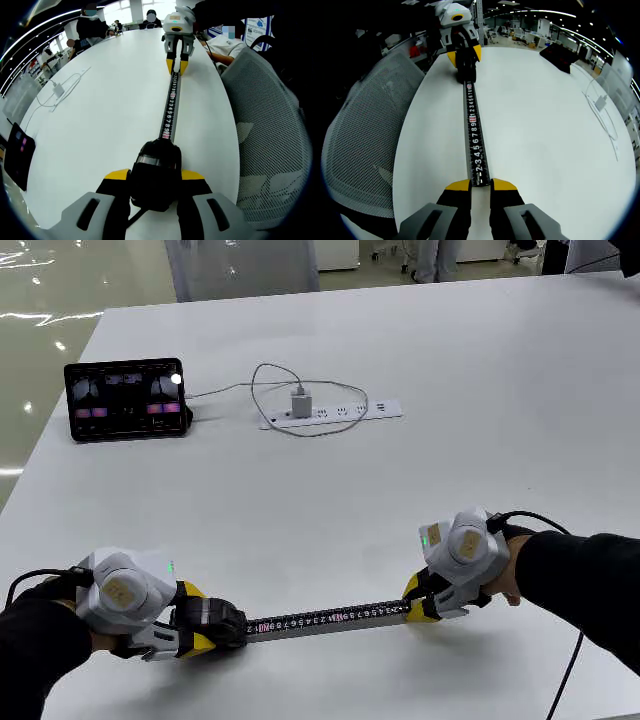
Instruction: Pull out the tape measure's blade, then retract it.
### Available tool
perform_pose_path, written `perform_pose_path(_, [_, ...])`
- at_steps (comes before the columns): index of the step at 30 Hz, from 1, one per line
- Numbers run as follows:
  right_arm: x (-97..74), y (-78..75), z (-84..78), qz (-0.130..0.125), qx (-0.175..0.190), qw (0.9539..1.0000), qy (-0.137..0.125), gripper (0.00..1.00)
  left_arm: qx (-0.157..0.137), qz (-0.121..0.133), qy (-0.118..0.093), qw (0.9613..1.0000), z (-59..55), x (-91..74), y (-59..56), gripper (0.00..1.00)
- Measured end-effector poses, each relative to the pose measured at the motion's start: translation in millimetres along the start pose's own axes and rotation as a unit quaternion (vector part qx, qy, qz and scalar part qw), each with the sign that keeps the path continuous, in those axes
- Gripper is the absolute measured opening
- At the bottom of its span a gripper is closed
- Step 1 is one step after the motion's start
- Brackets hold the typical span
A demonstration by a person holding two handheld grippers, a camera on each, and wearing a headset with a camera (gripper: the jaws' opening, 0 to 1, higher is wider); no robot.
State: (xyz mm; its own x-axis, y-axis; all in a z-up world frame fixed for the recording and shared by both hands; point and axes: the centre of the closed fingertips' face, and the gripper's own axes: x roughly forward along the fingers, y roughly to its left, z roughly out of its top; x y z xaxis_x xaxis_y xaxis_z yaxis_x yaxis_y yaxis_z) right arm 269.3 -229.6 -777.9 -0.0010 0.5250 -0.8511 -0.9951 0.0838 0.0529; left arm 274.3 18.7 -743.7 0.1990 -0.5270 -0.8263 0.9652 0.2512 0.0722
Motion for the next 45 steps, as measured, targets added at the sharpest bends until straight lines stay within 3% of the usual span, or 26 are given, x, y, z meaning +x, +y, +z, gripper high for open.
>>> perform_pose_path(29, [-3.5, 0.6, -5.0, -0.005, 0.007, 1.0000, 0.004, 0.10, -0.004, 0.000, -0.003, 1.0000, 0.7, 0.2, -0.3, 0.30])
perform_pose_path(45, [-2.2, 2.1, -5.8, -0.005, -0.030, 0.9990, 0.031, 0.12, 0.004, 0.004, 0.001, 1.0000, 1.5, 1.6, 1.1, 0.32])
